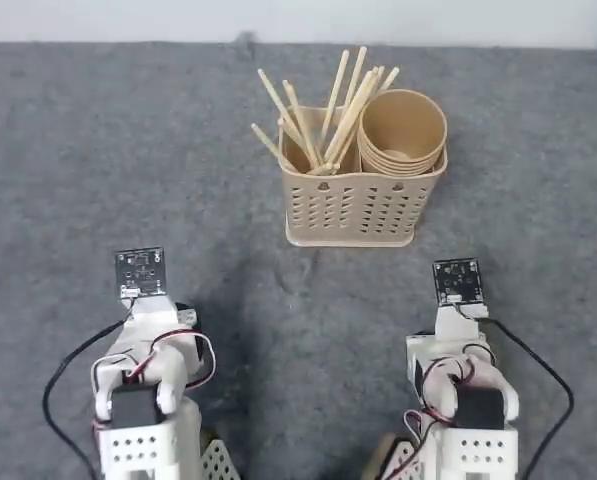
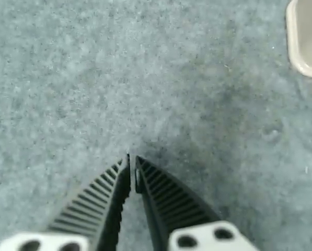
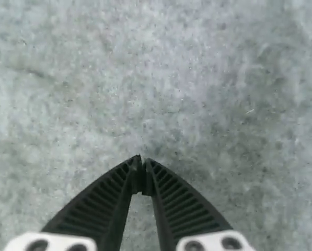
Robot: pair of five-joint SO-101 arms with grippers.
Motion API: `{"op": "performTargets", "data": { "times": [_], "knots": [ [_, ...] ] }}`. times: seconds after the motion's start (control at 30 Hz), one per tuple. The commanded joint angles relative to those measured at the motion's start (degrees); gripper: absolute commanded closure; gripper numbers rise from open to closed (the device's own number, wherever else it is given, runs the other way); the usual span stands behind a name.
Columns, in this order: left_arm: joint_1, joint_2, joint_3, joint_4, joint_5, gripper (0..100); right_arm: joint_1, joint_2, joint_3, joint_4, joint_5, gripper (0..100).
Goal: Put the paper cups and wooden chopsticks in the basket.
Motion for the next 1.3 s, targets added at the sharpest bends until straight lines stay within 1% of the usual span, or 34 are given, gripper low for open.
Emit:
{"op": "performTargets", "data": {
  "times": [0.0, 0.27, 0.33, 0.43, 0.5, 0.57, 1.27],
  "knots": [
    [-0.44, -0.79, -0.31, 0.18, 0.44, 99, -0.13, -0.66, 1.14, -1.19, 0.70, 99.1],
    [-1.05, -0.70, -0.31, 0.09, 0.26, 99, -0.13, -0.66, 1.14, -1.19, 0.70, 99.1],
    [-3.52, -0.70, -0.31, 0.09, -1.93, 99, -0.13, -0.66, 1.14, -1.19, 0.70, 99.1],
    [-7.21, -0.79, -0.31, 0.09, -7.74, 99, -0.13, -0.66, 1.14, -1.19, 0.70, 99.1],
    [-8.26, -0.88, -0.31, 0.09, -10.37, 99, -0.13, -0.66, 1.14, -1.19, 0.70, 99.1],
    [-8.62, -0.88, -0.31, 0.09, -11.43, 99, -0.13, -0.66, 1.14, -1.19, 0.70, 99.1],
    [-8.62, -0.88, -0.31, 0.09, -11.43, 99, -0.13, -0.66, 1.14, -1.19, 0.70, 99.1]
  ]
}}
